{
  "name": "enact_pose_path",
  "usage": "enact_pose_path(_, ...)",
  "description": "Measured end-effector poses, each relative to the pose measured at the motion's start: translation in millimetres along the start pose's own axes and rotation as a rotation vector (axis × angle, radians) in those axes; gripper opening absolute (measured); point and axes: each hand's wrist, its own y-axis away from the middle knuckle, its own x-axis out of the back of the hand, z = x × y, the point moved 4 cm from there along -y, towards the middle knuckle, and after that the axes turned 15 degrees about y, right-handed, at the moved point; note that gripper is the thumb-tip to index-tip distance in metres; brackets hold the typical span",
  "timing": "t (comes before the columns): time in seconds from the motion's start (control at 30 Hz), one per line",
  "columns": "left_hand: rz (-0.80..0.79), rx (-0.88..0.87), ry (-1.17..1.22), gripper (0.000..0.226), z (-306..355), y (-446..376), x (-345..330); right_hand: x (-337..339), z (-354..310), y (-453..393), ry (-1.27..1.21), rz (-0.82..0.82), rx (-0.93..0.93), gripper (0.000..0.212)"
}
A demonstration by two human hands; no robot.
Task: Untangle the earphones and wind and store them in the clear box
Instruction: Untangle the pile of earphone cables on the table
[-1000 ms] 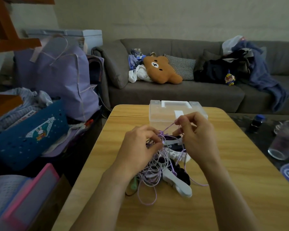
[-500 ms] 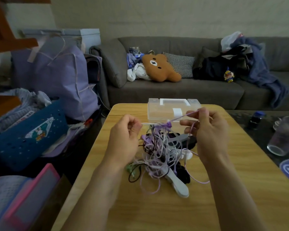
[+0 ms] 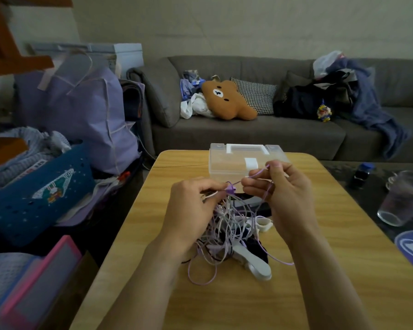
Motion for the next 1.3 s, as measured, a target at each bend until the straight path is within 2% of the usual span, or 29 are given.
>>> enact_pose_path(0.1,0.053,0.022,0.072,0.019,-2,0,4,-1,9,-1,-0.051,0.059,-0.065,0.023)
enact_pose_path(0.23,0.104,0.115,0.331,0.012,-3,-2,7,-2,24,-1,-0.221,0.144,-0.195,0.031)
enact_pose_path(0.4,0.044,0.214,0.525,0.006,-5,-2,2,-4,27,2,-0.25,0.167,-0.271,0.03)
enact_pose_path(0.57,-0.084,0.273,0.307,0.015,-12,-1,4,-3,15,1,-0.147,0.029,-0.2,0.019)
enact_pose_path(0.7,-0.225,0.277,0.127,0.014,-12,1,6,-7,2,1,-0.134,-0.131,-0.017,0.027)
enact_pose_path(0.83,-0.323,0.188,-0.069,0.014,-8,5,2,-11,0,3,-0.109,-0.154,0.087,0.03)
enact_pose_path(0.93,-0.295,0.203,-0.047,0.019,-8,7,4,-12,0,3,-0.085,-0.187,0.091,0.033)
enact_pose_path(1.03,-0.201,0.226,-0.058,0.013,-12,5,6,-11,5,2,0.031,-0.263,0.073,0.035)
enact_pose_path(1.17,-0.145,0.253,0.042,0.007,-13,4,5,-8,8,1,0.116,-0.283,0.06,0.031)
enact_pose_path(1.3,-0.091,0.213,0.058,0.005,-14,4,4,-9,6,5,0.305,-0.459,0.098,0.042)
